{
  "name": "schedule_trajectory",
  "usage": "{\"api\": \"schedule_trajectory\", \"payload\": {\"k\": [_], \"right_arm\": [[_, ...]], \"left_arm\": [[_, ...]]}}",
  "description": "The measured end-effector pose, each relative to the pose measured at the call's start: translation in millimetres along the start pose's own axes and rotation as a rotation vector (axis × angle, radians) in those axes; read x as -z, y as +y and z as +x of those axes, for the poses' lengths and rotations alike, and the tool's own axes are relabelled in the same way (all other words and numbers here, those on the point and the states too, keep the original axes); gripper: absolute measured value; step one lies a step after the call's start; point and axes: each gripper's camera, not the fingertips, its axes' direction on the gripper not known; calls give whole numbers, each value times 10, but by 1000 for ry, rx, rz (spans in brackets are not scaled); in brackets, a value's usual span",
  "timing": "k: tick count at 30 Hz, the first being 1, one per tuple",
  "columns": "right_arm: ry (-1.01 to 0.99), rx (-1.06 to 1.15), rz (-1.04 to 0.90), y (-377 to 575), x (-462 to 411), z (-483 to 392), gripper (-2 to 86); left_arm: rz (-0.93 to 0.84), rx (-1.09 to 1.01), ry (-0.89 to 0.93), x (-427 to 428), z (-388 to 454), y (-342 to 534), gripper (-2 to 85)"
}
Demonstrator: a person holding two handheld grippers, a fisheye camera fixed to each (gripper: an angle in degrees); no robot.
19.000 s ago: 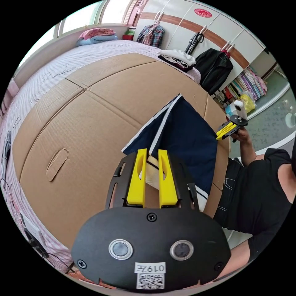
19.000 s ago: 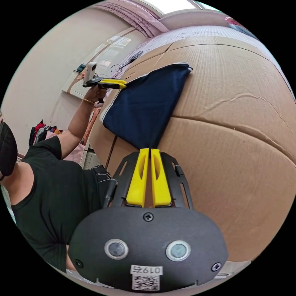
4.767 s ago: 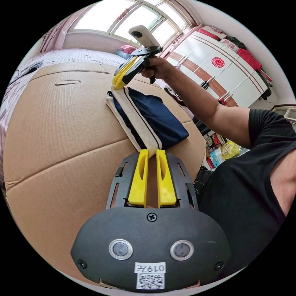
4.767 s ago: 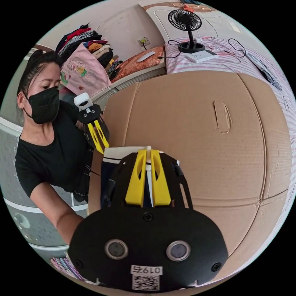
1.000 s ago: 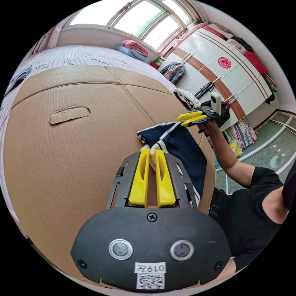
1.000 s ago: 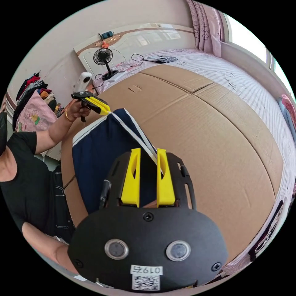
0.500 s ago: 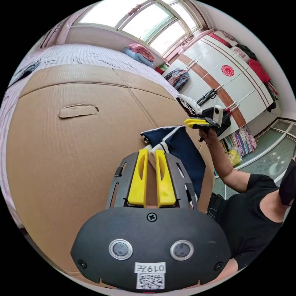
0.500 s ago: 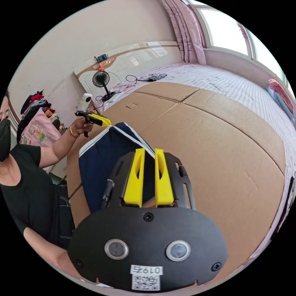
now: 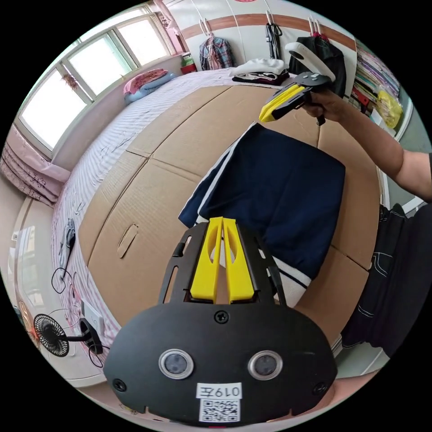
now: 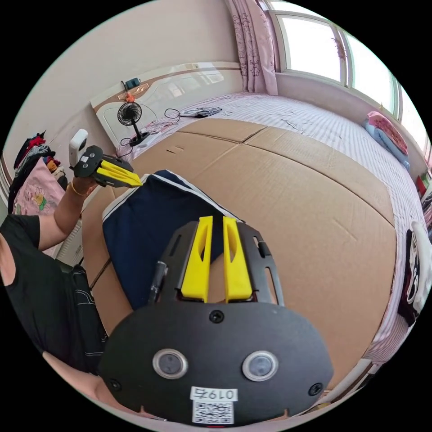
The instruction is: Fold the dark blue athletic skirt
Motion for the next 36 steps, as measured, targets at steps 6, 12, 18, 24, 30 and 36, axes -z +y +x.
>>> {"api": "schedule_trajectory", "payload": {"k": [6,12,18,24,30,36], "right_arm": [[-80,-136,17,226,108,446,93],[-134,-198,-28,353,18,658,83],[-107,-199,-11,513,117,656,28],[-108,-204,-7,670,206,595,18],[-104,-207,-1,827,281,477,16],[-117,-213,2,987,332,314,15]], "left_arm": [[19,160,139,-111,-191,-12,5],[-4,215,221,-250,-206,-6,6],[-17,245,250,-333,-148,25,8],[58,181,237,-220,23,9,22],[42,202,245,-342,25,-83,44],[33,246,210,-430,108,-95,69]]}}
